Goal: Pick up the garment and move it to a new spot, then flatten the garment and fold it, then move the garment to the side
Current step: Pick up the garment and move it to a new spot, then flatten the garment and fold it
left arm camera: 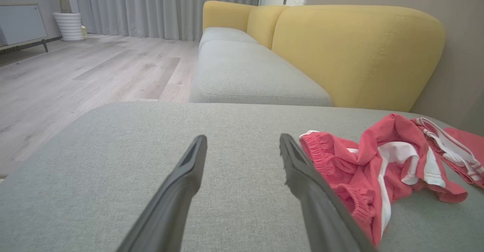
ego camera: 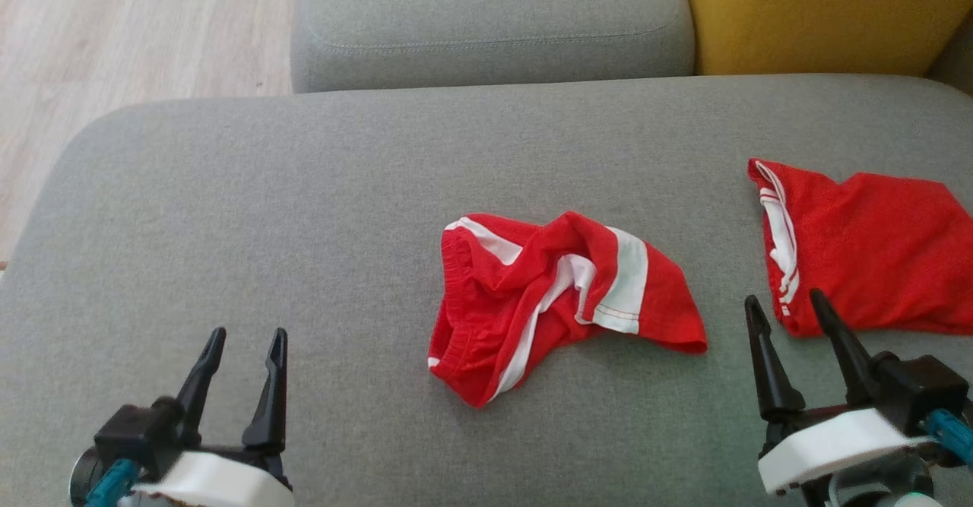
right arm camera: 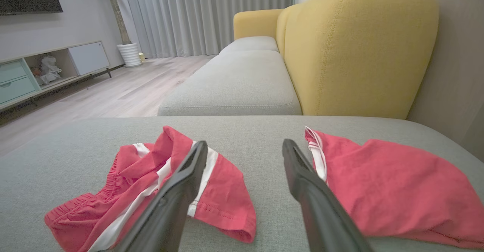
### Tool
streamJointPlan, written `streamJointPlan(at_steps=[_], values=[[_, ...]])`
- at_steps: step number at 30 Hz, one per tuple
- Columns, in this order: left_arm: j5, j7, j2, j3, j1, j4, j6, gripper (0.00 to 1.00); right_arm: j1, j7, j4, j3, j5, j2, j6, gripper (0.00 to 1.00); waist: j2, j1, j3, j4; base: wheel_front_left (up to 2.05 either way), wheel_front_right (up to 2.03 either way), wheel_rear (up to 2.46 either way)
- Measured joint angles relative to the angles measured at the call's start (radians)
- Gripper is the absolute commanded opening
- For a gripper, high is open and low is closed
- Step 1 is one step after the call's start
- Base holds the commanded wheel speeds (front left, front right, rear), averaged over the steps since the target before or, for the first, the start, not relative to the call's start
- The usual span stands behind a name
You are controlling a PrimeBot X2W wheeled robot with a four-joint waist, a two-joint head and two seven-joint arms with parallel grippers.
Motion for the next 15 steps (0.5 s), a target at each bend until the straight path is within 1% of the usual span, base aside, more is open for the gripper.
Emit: streamJointPlan(at_steps=[11,15], values=[[0.003,0.019,0.004,-0.002,0.014,-0.034,0.032,1.0,0.001,0.0,-0.007,-0.004,0.0,0.0,0.0,1.0,0.0,0.0,0.005,-0.015,0.0,0.0,0.0],[0.003,0.019,0.005,-0.002,0.014,-0.039,0.035,1.0,0.0,0.0,-0.007,-0.004,0.0,0.0,0.0,1.0,0.0,0.0,0.008,-0.016,0.0,0.0,0.0]])
